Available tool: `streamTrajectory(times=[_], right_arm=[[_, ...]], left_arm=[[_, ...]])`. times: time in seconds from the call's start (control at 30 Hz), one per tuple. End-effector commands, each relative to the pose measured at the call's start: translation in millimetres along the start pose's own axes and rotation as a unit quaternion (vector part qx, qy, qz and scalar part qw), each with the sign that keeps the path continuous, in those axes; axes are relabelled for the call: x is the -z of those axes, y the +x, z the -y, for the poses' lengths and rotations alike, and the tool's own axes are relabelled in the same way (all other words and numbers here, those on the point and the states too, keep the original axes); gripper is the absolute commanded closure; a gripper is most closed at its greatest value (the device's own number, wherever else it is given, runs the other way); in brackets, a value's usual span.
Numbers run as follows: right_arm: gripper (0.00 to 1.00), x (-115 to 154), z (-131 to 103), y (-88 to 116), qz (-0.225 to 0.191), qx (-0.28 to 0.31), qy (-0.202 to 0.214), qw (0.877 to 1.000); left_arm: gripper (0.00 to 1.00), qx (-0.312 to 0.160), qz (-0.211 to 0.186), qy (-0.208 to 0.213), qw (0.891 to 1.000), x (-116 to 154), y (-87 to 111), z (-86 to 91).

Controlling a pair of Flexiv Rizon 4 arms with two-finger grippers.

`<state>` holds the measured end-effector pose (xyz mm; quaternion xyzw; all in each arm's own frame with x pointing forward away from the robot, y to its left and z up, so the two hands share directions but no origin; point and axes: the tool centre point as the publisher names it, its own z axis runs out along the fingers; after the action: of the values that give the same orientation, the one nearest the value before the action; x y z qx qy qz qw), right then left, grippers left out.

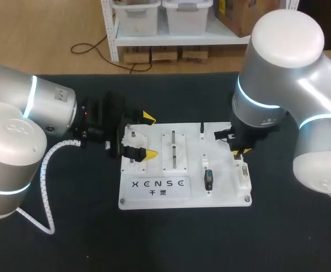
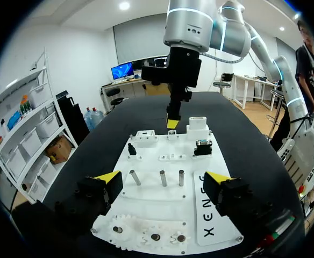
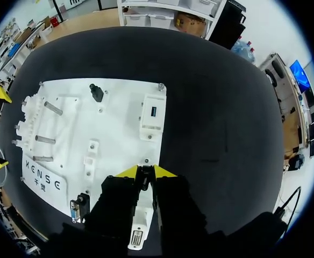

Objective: Insert the Ethernet cable into its matching sockets.

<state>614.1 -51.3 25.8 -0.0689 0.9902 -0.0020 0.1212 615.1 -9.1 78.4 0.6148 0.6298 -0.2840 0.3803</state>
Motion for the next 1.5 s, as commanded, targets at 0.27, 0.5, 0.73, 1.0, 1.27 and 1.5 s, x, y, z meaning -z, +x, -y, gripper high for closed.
streamTrajectory(times=[0.27, 0.5, 0.73, 1.0, 1.27, 1.5], right_arm=[[1.00, -4.7, 1.5, 4.4, 0.012, 0.011, 0.004, 1.000], [1.00, -4.7, 1.5, 4.4, 0.012, 0.011, 0.004, 1.000], [1.00, -13.2, 1.9, 9.5, -0.002, 0.009, 0.006, 1.000], [1.00, -20.4, 1.3, 12.9, -0.013, 0.003, 0.011, 1.000], [1.00, -26.0, 3.0, 9.4, -0.009, -0.005, 0.016, 1.000], [0.00, -22.9, 5.5, 6.2, 0.012, -0.014, 0.010, 1.000]], left_arm=[[0.00, -0.001, 0.004, -0.002, 1.000, 0.1, 2.1, 1.0], [0.00, -0.001, 0.004, -0.002, 1.000, 0.1, 2.1, 1.0], [0.00, -0.001, 0.004, -0.002, 1.000, 0.1, 2.1, 1.0], [0.00, -0.001, 0.004, -0.002, 1.000, 0.1, 2.1, 1.0], [0.00, -0.001, 0.004, -0.002, 1.000, 0.1, 2.1, 1.0], [0.00, -0.001, 0.004, -0.002, 1.000, 0.1, 2.1, 1.0]])
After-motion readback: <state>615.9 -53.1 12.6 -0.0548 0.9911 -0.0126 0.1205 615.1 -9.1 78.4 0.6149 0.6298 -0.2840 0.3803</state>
